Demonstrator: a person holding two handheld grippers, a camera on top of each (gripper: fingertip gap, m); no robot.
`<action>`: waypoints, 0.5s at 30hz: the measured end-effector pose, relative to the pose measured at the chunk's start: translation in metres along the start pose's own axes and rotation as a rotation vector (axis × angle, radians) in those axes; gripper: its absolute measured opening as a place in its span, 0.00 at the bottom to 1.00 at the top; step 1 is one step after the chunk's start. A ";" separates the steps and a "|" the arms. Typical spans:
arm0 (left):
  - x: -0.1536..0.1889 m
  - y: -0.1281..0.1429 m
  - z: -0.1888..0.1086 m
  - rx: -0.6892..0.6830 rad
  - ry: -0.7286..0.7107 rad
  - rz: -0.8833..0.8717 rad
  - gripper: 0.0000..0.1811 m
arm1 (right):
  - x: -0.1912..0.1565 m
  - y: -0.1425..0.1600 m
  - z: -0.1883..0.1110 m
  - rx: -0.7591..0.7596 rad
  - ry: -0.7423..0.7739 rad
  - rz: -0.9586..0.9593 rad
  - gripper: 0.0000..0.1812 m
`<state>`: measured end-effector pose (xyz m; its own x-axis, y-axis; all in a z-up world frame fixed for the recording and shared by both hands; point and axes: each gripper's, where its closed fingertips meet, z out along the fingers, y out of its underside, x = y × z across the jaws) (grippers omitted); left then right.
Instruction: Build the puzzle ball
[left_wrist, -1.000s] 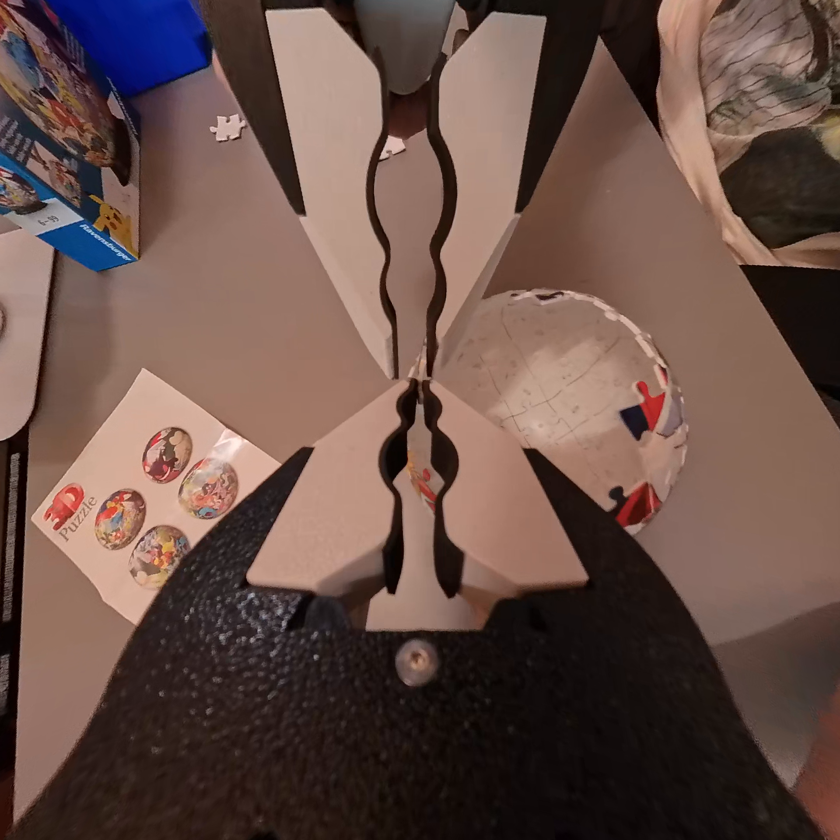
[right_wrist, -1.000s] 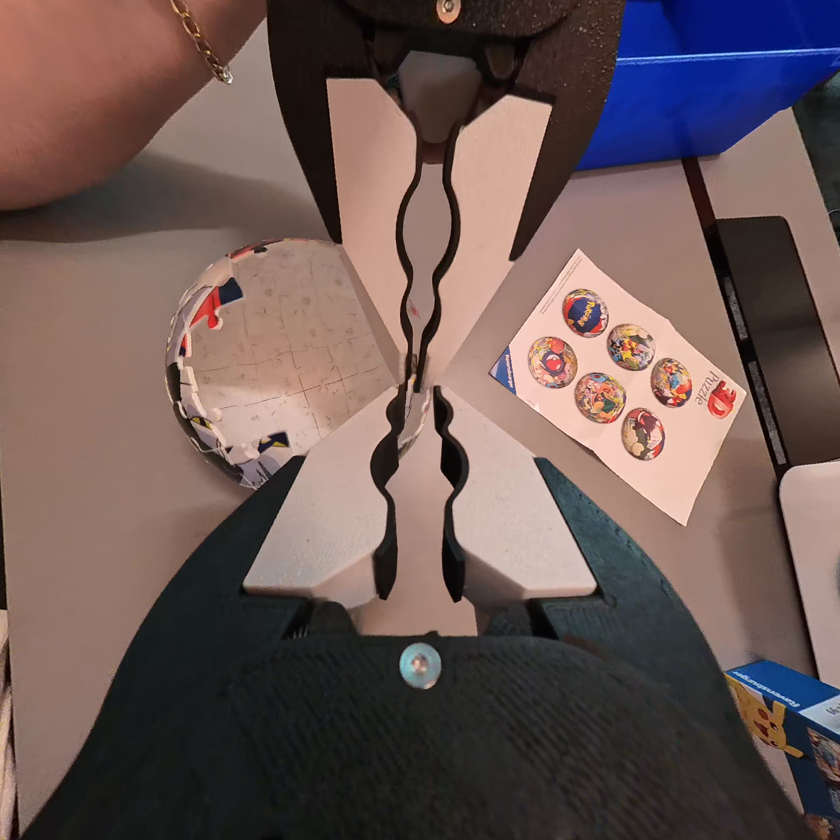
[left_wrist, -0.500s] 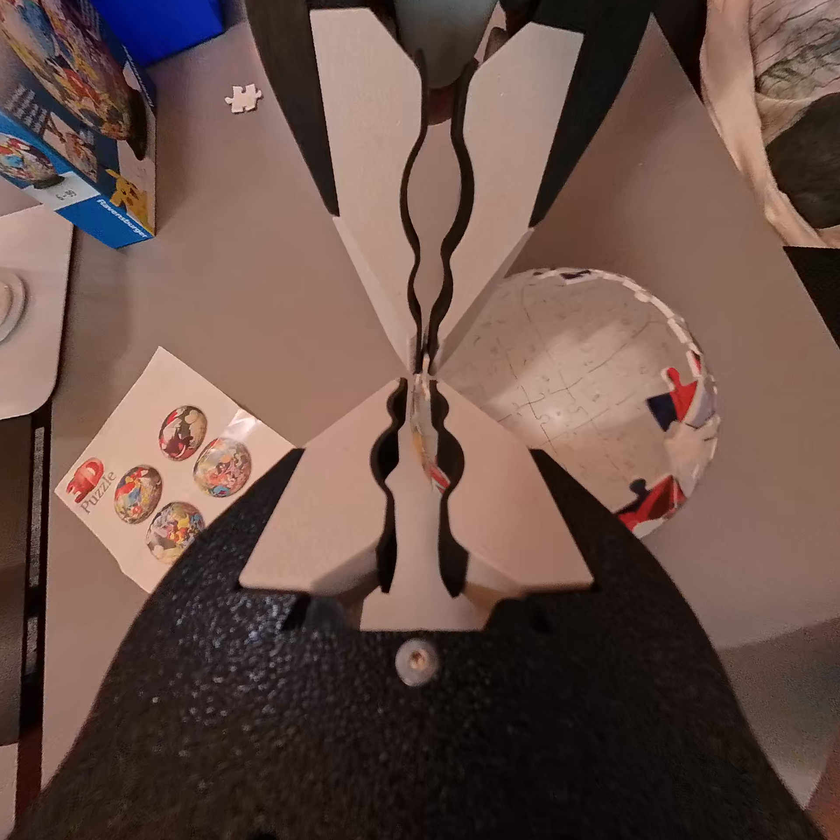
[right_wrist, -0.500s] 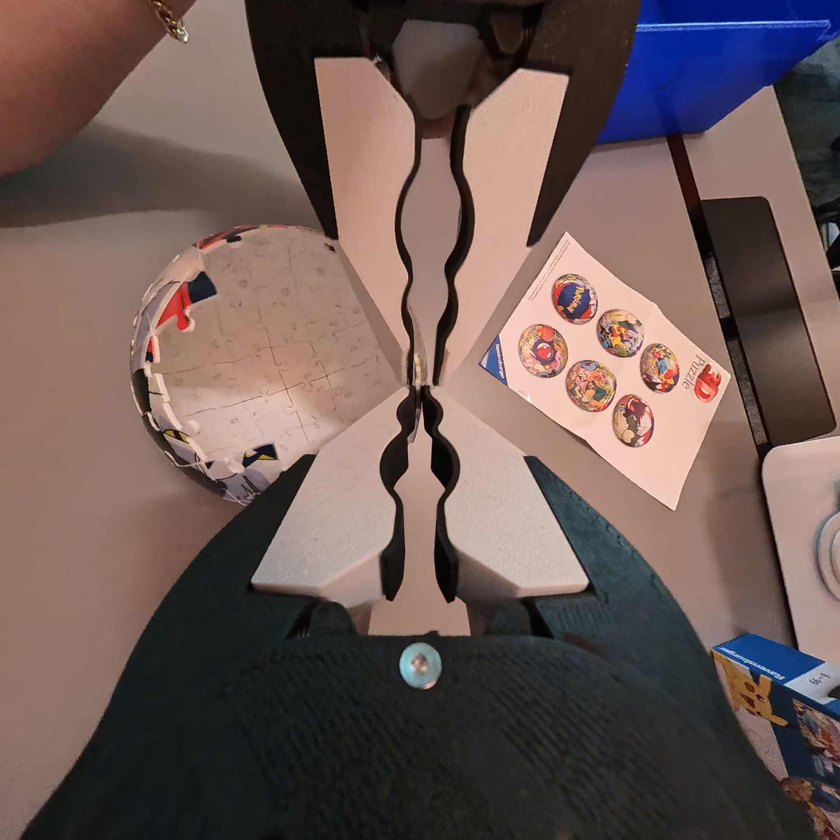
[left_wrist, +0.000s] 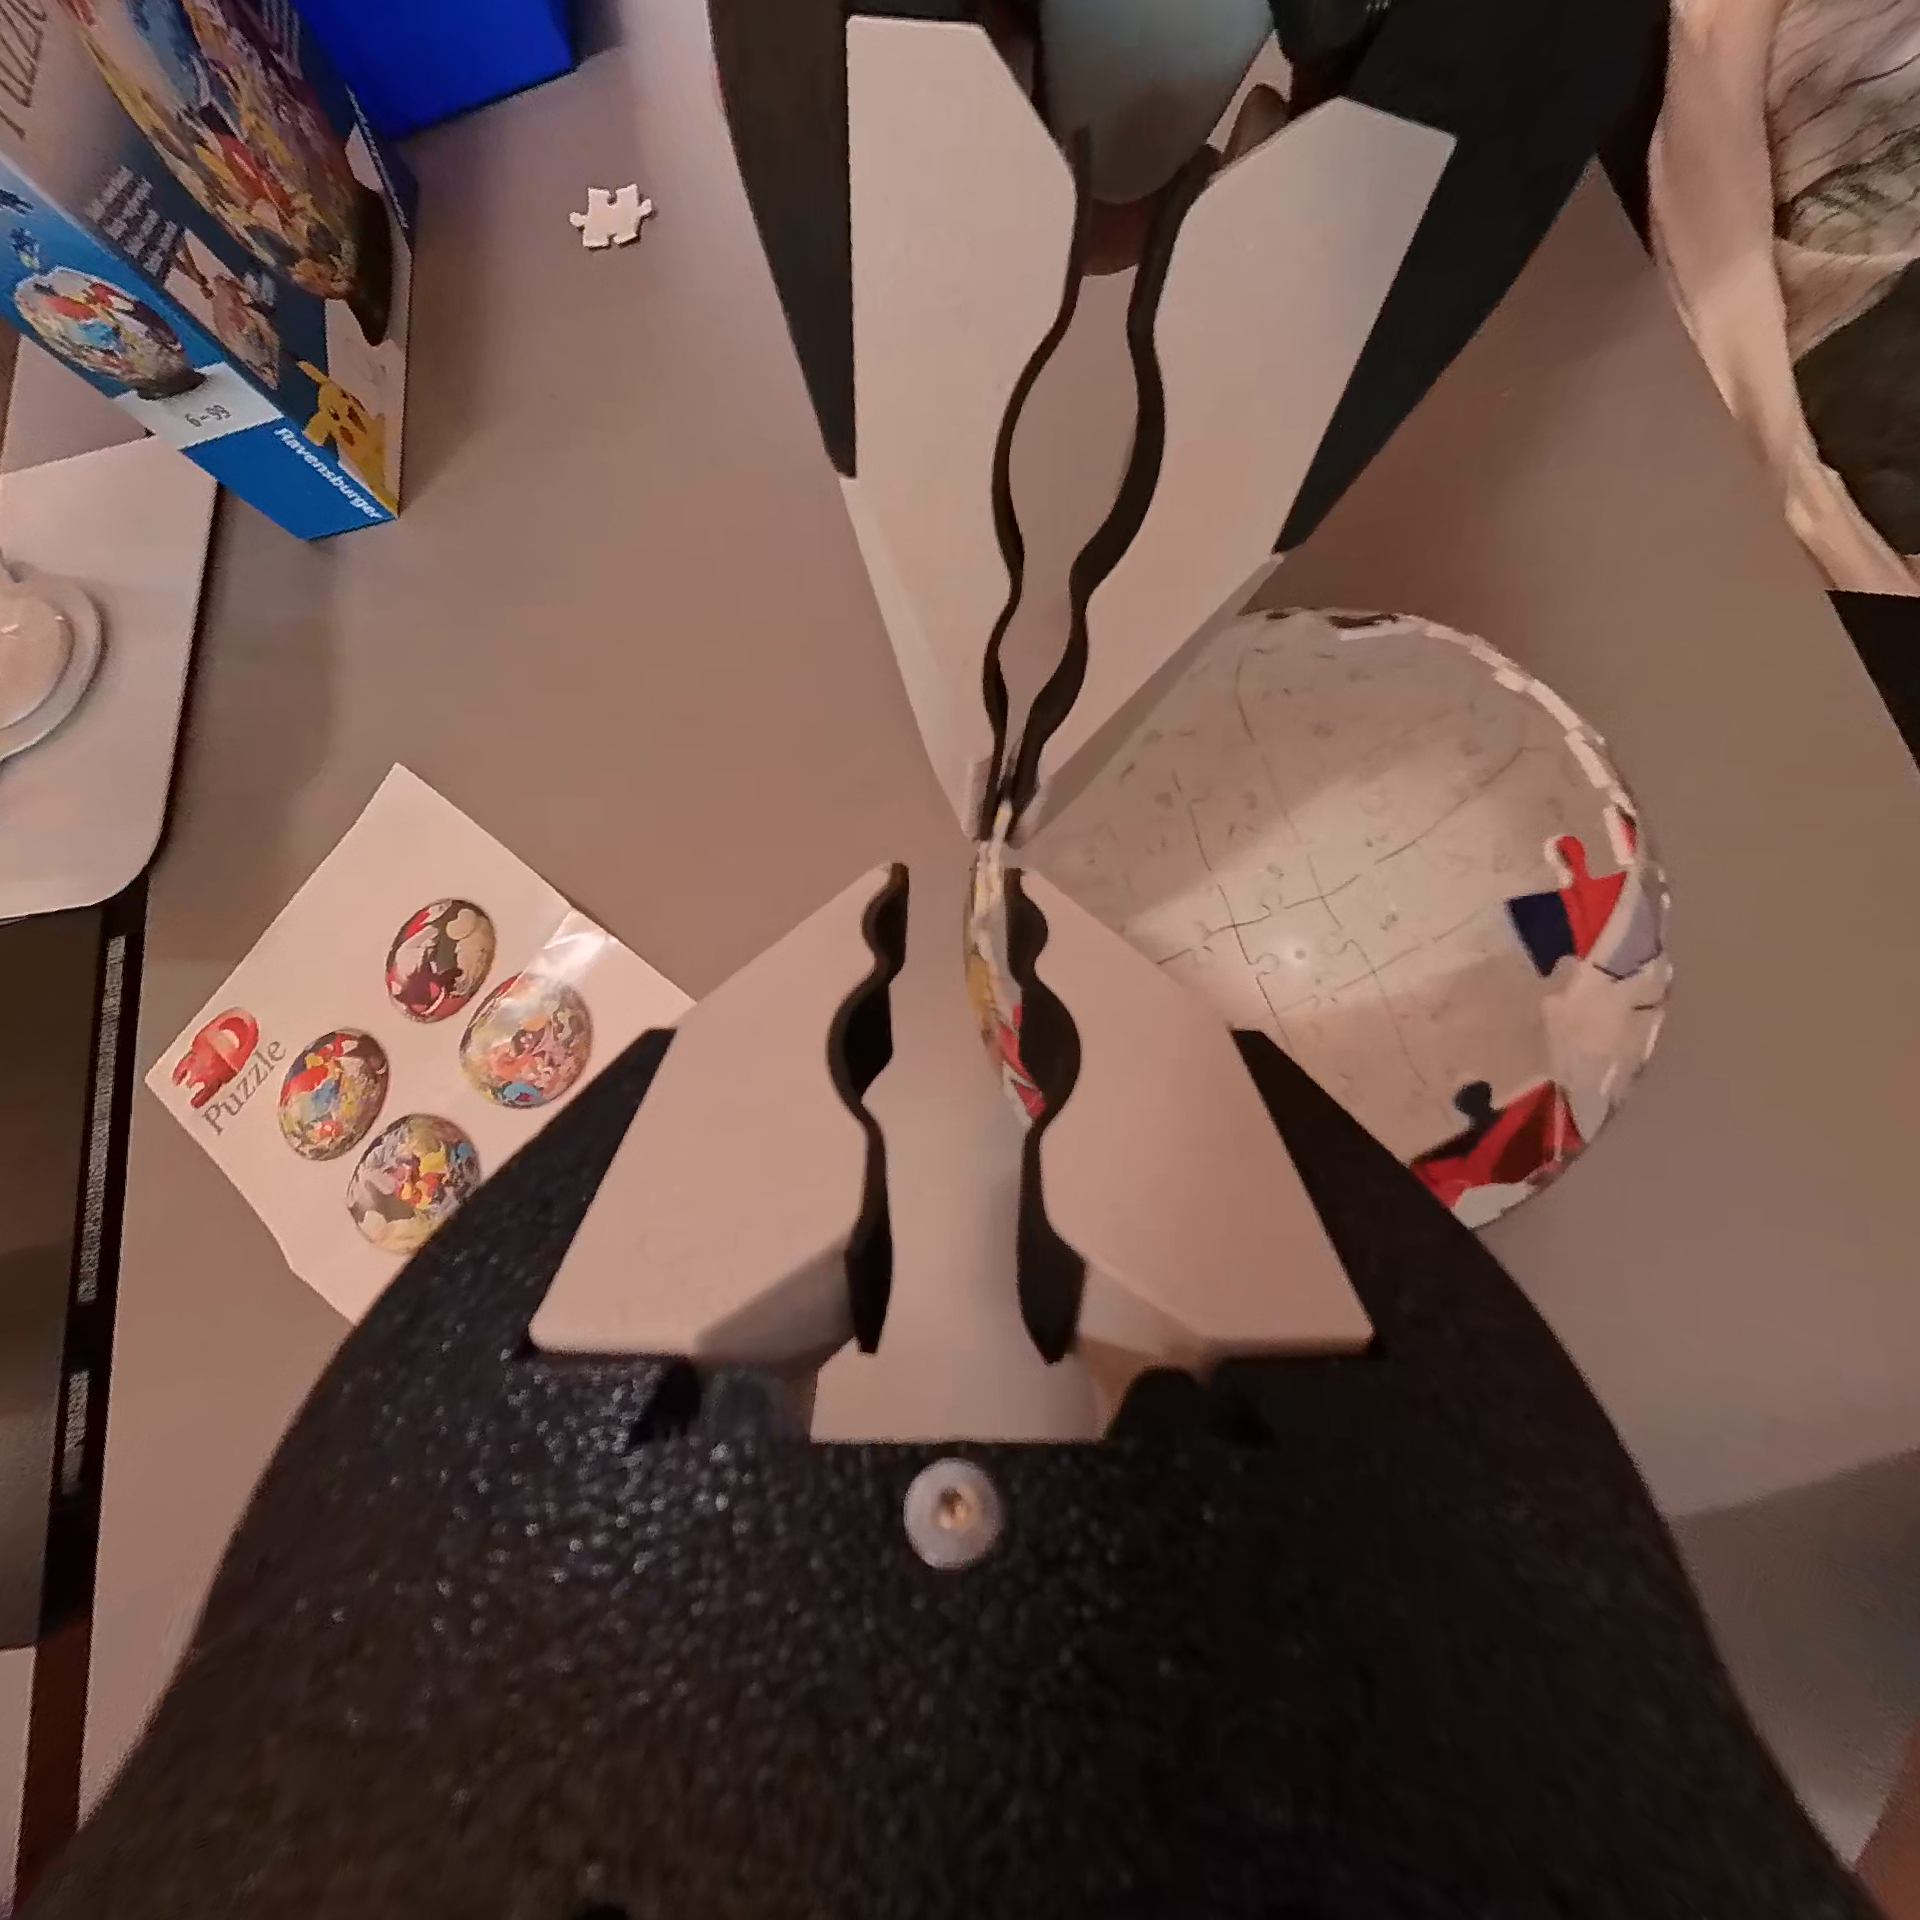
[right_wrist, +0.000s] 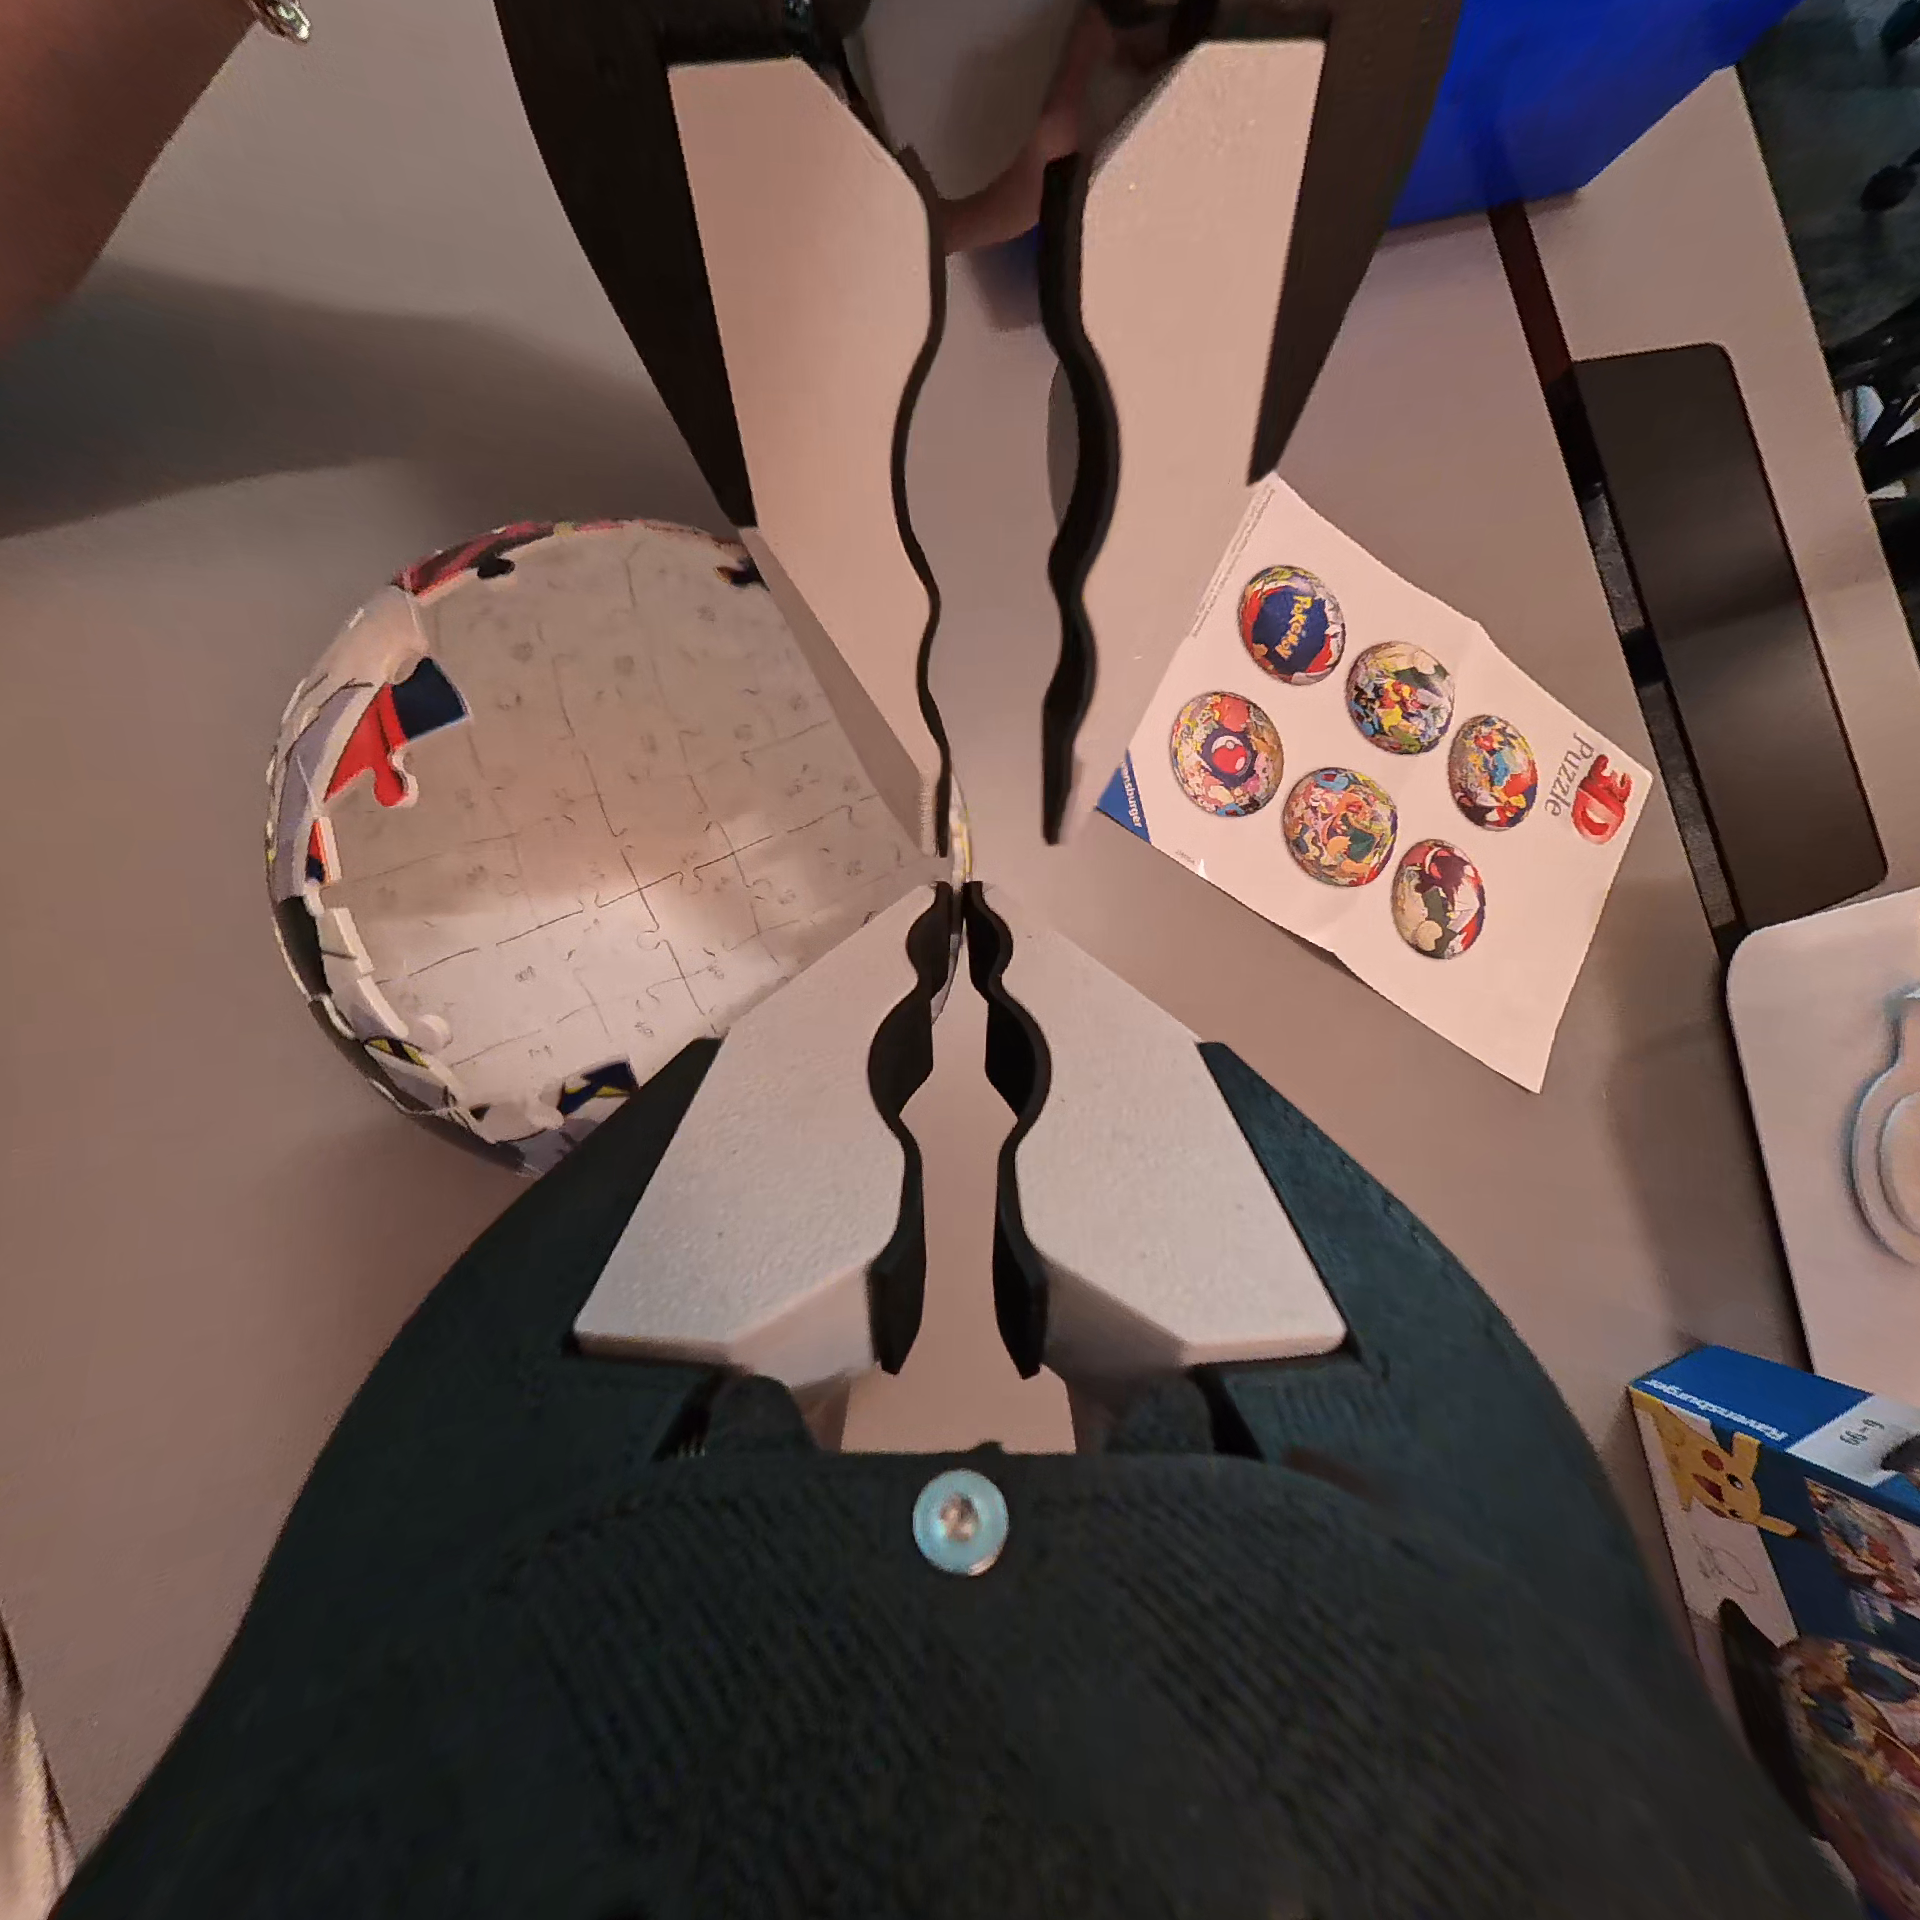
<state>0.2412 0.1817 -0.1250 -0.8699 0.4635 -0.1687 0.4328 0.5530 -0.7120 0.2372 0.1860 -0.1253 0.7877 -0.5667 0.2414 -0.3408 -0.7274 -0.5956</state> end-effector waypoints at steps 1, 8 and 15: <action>0.001 -0.001 -0.001 0.003 0.006 0.000 0.09 | 0.000 -0.001 0.000 0.003 0.005 0.001 0.00; 0.005 -0.007 -0.003 0.026 0.019 0.037 0.01 | 0.001 -0.003 -0.002 0.028 0.010 0.029 0.00; 0.003 -0.009 -0.003 0.031 0.001 0.095 0.00 | 0.002 -0.004 -0.006 0.076 -0.006 0.067 0.00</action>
<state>0.2351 0.1804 -0.1168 -0.8252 0.5133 -0.2357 0.5054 0.4848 -0.7138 0.2376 0.1852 -0.1178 0.7675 -0.6108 0.1946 -0.3534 -0.6564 -0.6665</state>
